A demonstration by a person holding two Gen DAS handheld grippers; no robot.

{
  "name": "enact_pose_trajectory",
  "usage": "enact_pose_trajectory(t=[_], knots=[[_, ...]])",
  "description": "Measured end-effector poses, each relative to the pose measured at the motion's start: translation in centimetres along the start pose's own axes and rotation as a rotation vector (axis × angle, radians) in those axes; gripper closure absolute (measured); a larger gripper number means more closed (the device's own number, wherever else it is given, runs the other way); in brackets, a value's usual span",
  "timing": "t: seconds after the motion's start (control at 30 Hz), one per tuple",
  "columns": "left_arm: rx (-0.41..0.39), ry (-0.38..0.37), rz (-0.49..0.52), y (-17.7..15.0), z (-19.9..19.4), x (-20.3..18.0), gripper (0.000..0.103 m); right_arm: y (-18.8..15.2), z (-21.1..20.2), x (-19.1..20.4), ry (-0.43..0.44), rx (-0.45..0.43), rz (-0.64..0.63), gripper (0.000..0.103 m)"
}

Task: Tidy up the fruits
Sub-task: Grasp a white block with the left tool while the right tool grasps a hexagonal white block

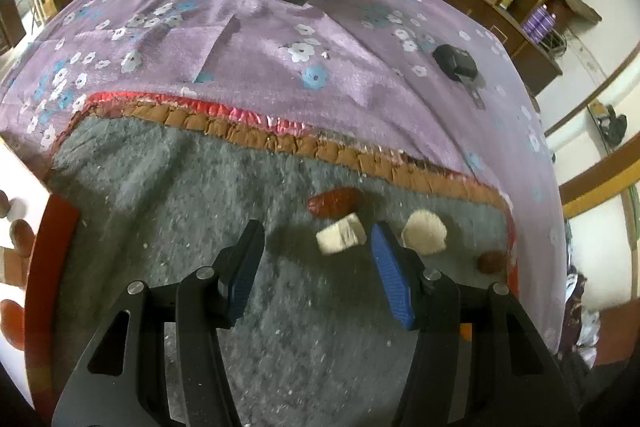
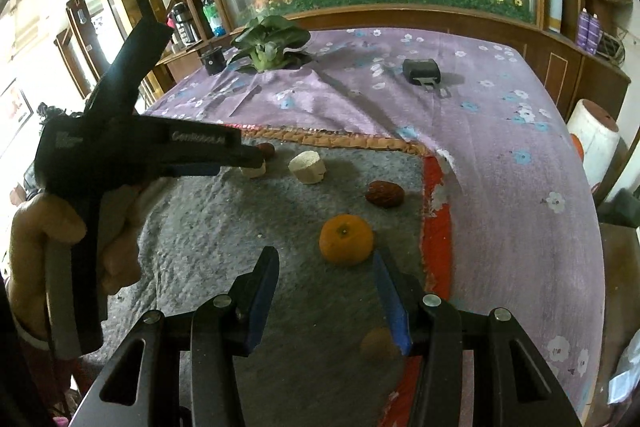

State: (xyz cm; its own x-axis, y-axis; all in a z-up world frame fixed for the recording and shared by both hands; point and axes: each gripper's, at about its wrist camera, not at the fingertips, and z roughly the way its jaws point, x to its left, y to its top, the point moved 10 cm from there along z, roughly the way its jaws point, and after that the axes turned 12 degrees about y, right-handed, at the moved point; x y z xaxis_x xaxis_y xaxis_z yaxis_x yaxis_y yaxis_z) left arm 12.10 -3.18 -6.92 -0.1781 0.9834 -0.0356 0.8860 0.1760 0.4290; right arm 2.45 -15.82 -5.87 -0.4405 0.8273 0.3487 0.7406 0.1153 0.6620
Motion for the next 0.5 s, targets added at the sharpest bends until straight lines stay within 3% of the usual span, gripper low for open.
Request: enact_pose_trajectory(t=[0.23,0.33,0.37,0.4,0.5], knots=[[0.008,0.017,0.005,0.0,0.7,-0.4,0.048,0.2,0.4,-0.1,0.006,0.006,0.005,0.055],[-0.004,0.014,-0.004,0.1,0.7,-0.2,0.062,0.5,0.5,0.0,0.011,0.001,0.004,0.055],[-0.003,-0.014,-0.002,0.2,0.7,-0.4,0.075,0.6,0.6,0.0,0.012,0.001,0.004,0.055],[0.013,-0.048,0.001,0.1,0.7,-0.8,0.079,0.8,0.6,0.1,0.013,0.001,0.003,0.055],[0.016,-0.035,0.026,0.1,0.5,-0.9,0.079,1.4,0.9,0.1,0.023,0.002,0.003,0.055]])
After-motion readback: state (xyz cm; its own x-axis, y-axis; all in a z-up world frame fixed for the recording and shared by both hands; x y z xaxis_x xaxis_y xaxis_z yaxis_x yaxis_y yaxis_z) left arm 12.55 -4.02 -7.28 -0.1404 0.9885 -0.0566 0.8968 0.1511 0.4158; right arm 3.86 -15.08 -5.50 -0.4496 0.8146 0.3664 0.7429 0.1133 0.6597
